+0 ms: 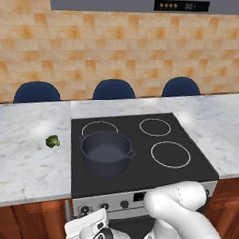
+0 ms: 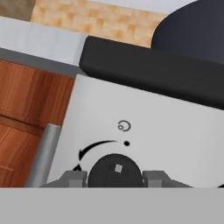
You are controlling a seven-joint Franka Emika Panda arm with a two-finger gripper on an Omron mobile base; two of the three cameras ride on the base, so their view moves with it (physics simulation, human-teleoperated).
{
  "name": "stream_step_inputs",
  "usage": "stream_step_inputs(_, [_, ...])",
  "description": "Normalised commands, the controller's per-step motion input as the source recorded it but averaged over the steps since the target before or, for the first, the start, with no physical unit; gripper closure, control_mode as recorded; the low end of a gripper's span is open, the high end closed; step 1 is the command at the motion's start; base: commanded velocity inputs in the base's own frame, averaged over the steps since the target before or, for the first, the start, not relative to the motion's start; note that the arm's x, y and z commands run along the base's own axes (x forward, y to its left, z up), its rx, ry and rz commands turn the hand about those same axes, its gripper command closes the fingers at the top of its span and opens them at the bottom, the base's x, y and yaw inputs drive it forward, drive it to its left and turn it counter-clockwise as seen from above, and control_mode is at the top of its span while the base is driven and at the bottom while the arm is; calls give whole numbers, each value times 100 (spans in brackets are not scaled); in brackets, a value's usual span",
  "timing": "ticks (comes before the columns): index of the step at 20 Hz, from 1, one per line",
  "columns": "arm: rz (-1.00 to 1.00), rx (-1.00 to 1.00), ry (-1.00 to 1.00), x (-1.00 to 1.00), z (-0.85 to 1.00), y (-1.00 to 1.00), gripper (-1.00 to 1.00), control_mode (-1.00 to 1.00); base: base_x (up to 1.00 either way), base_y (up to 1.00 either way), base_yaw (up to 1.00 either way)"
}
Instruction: Turn on the burner for the pot on the stove. Wait thirty seconds for the pot to heat up. Then add the broccoli to the pot.
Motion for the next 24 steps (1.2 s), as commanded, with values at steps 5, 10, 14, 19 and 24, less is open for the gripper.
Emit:
stream_step_inputs(5, [29,-14,5,0,-19,0,100,-100,0,0,0])
stream_step_inputs(10, [31,-18,16,0,-21,0,100,-100,0,0,0])
stream_step_inputs(14, [31,-20,24,0,-24,3,100,-100,0,0,0])
stream_step_inputs(19, [30,-21,27,1,-32,6,100,-100,0,0,0])
stream_step_inputs(24, [31,-22,29,0,-40,5,100,-100,0,0,0])
